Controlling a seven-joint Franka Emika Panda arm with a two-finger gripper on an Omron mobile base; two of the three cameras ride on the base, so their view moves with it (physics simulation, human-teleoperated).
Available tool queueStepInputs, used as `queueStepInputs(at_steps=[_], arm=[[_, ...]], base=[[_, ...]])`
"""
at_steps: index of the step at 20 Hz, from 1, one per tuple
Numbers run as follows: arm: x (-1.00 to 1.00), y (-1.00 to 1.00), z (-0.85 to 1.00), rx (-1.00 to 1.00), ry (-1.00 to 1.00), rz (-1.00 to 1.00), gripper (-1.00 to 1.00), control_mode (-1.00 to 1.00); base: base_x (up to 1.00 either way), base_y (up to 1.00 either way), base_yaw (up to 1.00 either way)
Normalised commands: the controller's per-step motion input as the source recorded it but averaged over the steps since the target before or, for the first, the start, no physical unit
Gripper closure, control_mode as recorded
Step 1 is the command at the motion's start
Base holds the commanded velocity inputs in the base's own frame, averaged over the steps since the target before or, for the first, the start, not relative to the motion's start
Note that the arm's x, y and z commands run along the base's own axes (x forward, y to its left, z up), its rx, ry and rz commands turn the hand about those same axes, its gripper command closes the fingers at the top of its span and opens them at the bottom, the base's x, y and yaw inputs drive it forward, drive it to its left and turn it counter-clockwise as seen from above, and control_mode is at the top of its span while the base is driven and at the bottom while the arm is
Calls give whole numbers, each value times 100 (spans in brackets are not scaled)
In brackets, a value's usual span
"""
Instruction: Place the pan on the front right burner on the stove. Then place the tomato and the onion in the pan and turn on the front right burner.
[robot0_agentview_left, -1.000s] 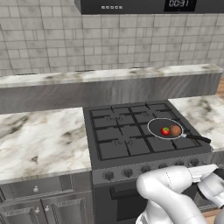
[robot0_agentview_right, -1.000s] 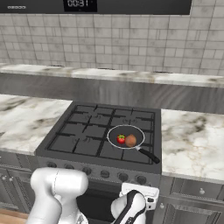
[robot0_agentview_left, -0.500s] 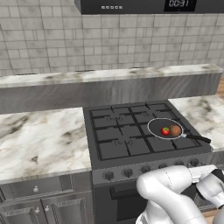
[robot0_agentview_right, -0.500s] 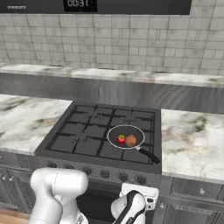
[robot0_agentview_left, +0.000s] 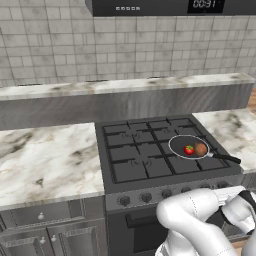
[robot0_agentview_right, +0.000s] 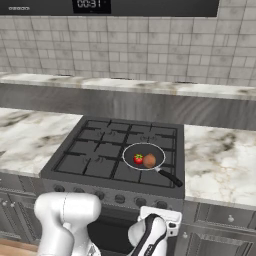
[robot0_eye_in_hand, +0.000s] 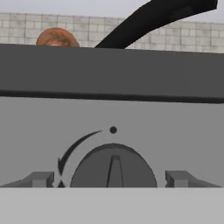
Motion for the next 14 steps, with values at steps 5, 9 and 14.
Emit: queueStepInputs(at_steps=[5, 9, 14], arm=[[11, 0, 0, 0, 0, 0, -100, -100], [0, 0, 0, 0, 0, 0, -100, -100], [0, 0, 0, 0, 0, 0, 100, -100]], base=[[0, 0, 0], [0, 0, 0], [0, 0, 0]])
